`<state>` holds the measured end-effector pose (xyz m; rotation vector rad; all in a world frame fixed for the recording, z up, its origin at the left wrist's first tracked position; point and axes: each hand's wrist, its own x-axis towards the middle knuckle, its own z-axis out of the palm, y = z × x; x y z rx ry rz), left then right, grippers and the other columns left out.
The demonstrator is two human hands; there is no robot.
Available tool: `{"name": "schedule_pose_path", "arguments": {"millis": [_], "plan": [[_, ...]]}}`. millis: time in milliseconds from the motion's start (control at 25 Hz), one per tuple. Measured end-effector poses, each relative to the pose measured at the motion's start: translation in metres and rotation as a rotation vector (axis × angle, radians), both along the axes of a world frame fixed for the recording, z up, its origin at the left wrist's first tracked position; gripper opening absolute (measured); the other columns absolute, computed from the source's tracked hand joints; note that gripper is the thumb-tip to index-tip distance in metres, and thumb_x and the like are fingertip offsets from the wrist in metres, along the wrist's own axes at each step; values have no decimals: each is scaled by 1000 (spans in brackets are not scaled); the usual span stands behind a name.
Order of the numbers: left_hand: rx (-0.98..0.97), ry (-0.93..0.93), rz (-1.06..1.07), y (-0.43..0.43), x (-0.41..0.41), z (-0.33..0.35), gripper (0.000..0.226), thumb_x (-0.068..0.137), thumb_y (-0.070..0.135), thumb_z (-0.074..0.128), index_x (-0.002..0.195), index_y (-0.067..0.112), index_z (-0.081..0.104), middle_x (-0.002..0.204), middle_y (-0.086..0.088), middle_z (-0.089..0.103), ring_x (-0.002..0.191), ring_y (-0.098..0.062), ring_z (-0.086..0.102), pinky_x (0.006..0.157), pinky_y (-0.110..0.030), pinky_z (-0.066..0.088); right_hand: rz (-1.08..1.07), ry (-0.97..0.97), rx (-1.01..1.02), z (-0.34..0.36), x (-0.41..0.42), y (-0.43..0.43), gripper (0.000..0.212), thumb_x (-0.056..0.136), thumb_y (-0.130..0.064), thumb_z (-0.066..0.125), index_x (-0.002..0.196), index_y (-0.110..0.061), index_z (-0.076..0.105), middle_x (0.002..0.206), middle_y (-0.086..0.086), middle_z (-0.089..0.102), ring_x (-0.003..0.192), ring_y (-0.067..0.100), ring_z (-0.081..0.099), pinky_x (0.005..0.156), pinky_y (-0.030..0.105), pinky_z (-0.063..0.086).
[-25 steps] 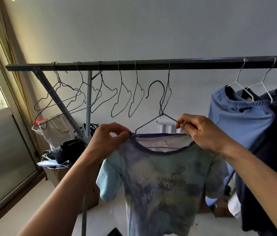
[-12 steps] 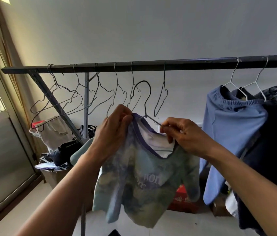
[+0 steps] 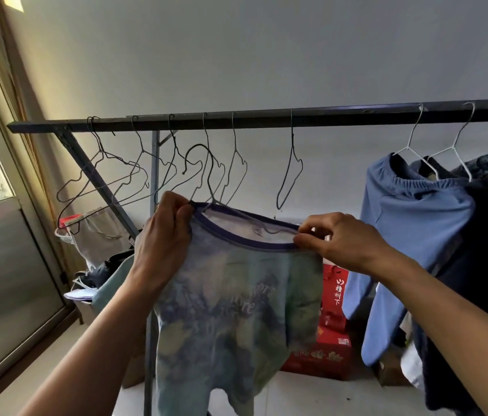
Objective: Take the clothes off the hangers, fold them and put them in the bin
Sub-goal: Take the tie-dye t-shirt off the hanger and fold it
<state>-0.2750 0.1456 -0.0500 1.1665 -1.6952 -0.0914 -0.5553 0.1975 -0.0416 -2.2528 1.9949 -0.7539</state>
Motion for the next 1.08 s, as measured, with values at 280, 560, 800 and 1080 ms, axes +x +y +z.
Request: {"name": "schedule_pose_path", "arguments": {"millis": [280, 560, 800, 1080], "plan": [[52, 182, -32, -6, -4, -8, 9, 102, 22, 43, 96, 18, 48, 78, 2, 54, 76, -25, 52, 69, -41, 46, 90, -585, 113, 5, 4, -7, 26, 93, -28, 62, 79, -6, 61, 56, -5, 61, 44, 16, 50, 40, 19, 35], [117, 293, -116, -6, -14, -15, 16, 100, 16, 51, 85, 22, 54, 77, 6, 58, 63, 8, 52, 59, -11, 40, 135, -991, -104, 5, 7, -4, 30, 95, -24, 58, 74, -4, 64, 58, -2, 64, 41, 11, 42, 37, 17, 29], [203, 372, -182, -7, -21, -14, 12, 101, 15, 47, 93, 9, 54, 73, -2, 56, 61, -9, 48, 50, -14, 38, -67, -1023, -330, 26, -22, 3, 31, 95, -17, 58, 65, -9, 58, 37, -10, 49, 31, 1, 36, 34, 10, 26], [291, 292, -405, -14, -31, -7, 15, 101, 15, 49, 87, 14, 56, 63, -8, 56, 54, -18, 39, 49, -25, 30, -313, -683, -593, 71, -84, 17, 29, 85, -26, 57, 57, -17, 58, 60, 15, 63, 46, 15, 51, 48, 30, 43]]}}
